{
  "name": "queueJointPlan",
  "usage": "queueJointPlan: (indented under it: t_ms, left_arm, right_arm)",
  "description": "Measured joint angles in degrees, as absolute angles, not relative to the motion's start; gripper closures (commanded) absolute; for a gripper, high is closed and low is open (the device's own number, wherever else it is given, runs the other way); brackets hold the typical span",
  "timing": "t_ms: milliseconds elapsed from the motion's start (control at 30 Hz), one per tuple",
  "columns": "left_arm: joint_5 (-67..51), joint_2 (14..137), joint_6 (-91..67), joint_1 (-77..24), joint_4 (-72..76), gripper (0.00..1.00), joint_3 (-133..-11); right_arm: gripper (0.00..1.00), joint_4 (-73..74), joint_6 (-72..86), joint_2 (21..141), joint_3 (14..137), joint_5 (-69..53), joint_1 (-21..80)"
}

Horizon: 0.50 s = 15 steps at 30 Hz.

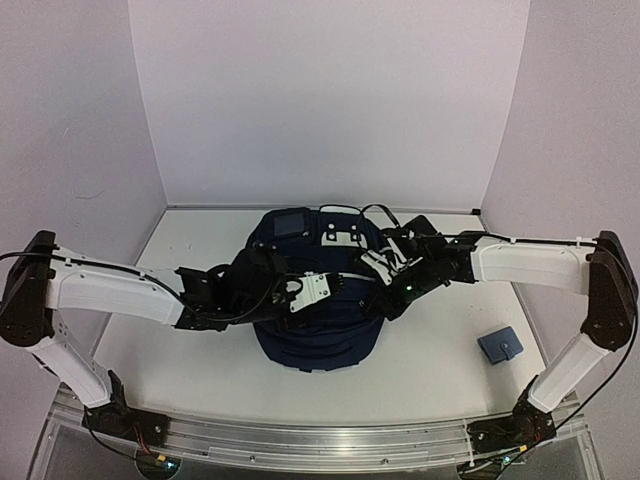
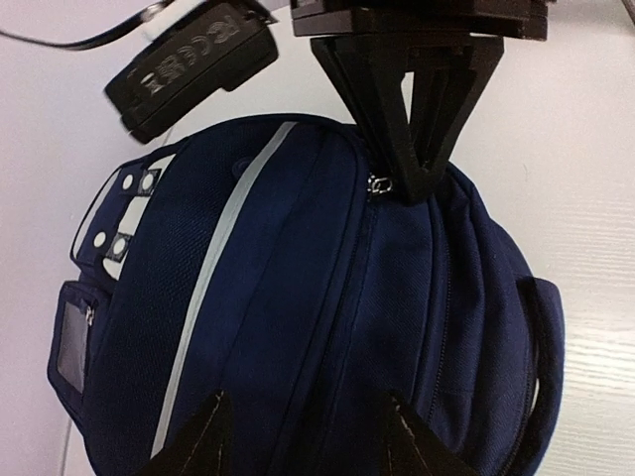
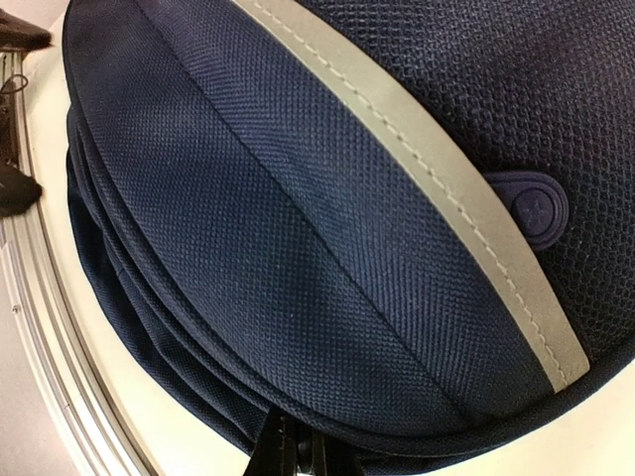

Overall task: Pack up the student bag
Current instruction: Zip the student bag at the center of the board.

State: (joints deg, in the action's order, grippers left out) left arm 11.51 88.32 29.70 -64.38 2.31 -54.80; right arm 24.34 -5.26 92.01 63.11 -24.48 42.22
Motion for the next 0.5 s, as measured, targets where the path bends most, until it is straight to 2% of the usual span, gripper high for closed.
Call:
queueJointPlan:
  t_ms: [133,267,500]
  left_arm:
    - [12.21,93.20,33.95,-64.38,3.28,0.54,-58.17]
    - [14.35,98.26,37.57,-64.38,4.45,0.66,-62.16]
    - [16.53,101.58,40.94,-65.18,5.04,0.99,-64.42]
  right_arm:
    - [1.00,24.48,-4.95,91.78,63.11,-24.49,42.22]
    - [1.00,24.70,-4.89,91.00,63.11,-24.50,42.22]
    - [1.00,24.97,-4.96,90.01,62.96,-23.11,42.15]
